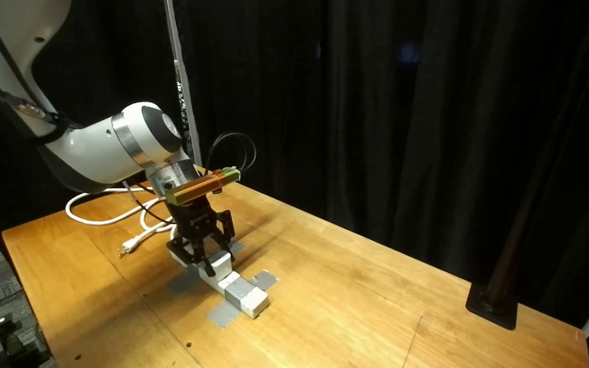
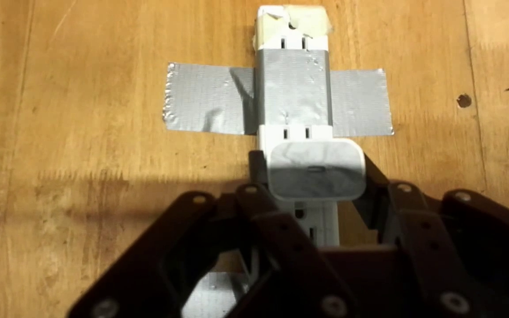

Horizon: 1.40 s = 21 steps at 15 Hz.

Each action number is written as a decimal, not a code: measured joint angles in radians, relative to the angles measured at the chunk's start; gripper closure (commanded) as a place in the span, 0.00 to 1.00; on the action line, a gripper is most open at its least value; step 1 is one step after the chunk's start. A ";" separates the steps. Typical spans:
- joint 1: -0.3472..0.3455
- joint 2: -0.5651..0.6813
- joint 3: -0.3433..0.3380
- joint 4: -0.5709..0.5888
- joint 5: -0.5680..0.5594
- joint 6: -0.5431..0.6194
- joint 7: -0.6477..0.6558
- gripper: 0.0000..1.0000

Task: Put the white charging adaptor on the extension cable

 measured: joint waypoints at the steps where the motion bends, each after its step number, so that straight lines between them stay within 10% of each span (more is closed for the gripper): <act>1: 0.000 -0.001 0.002 -0.003 -0.010 0.000 0.016 0.77; 3: 0.000 -0.001 0.004 -0.007 -0.029 0.000 0.041 0.77; 4: 0.000 -0.002 0.005 -0.009 -0.034 0.000 0.050 0.27; 9: -0.009 0.026 0.043 -0.024 0.016 0.093 0.044 0.00; 17: -0.132 -0.059 0.133 -0.126 0.341 0.338 -0.163 0.00; 21: -0.399 -0.197 0.359 -0.230 0.673 0.373 -0.477 0.00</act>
